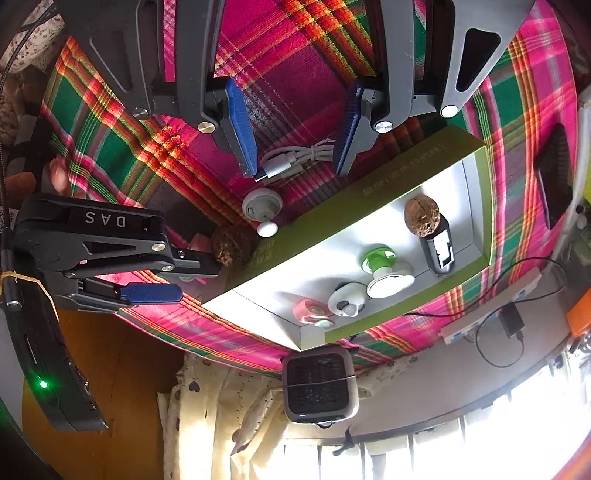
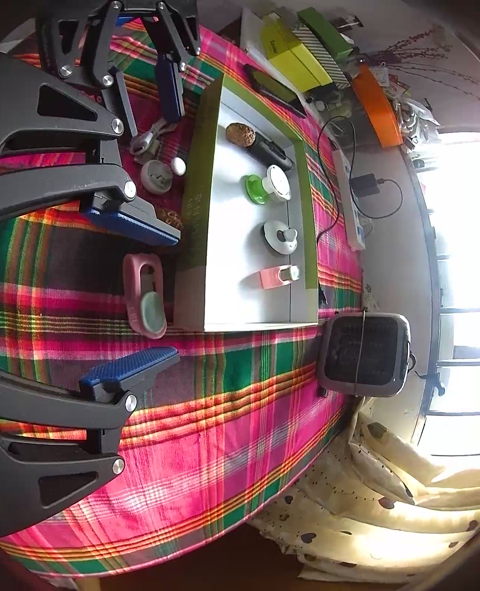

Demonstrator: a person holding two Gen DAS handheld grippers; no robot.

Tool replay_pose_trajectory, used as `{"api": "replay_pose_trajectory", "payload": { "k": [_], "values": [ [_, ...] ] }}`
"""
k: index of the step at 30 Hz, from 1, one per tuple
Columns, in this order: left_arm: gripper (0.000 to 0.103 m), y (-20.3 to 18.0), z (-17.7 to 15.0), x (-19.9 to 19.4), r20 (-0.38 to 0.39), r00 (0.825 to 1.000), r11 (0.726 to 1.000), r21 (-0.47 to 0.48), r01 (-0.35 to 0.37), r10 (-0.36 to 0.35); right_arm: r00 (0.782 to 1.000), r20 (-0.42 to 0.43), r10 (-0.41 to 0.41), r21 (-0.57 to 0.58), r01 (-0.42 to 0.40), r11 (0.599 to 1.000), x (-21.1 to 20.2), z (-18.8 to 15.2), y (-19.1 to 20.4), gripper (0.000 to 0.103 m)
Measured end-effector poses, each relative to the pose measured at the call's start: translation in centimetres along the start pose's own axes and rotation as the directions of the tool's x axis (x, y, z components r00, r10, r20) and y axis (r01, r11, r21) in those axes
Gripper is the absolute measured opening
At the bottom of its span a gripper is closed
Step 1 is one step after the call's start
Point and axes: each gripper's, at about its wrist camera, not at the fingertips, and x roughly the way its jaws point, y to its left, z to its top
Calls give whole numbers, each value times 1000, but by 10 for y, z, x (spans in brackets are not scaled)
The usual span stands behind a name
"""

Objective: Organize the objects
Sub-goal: 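Withdraw both tools from the box toward the remaining objects, then move the left tool to the white USB cable while the right tool approaches the pink clip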

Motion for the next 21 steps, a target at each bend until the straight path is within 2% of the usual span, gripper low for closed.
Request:
{"api": "replay_pose_trajectory", "payload": {
  "k": [7,13,16,21],
  "values": [
    [40,-4,-3,-2,-20,999,999,19,44,-44,999,-28,-26,3,26,1000,0,-7,-8,58],
    [40,-12,-7,-3,-40,998,998,41,49,-47,998,-44,-52,11,52,999,-1,-13,-15,58],
    [40,-15,-11,-3,-63,993,995,26,98,-96,997,-52,-58,14,59,998,-2,-16,-18,58],
    [40,-22,-12,-7,-52,994,994,39,101,-99,995,-64,-75,37,78,996,-5,-22,-29,58]
  ]
}}
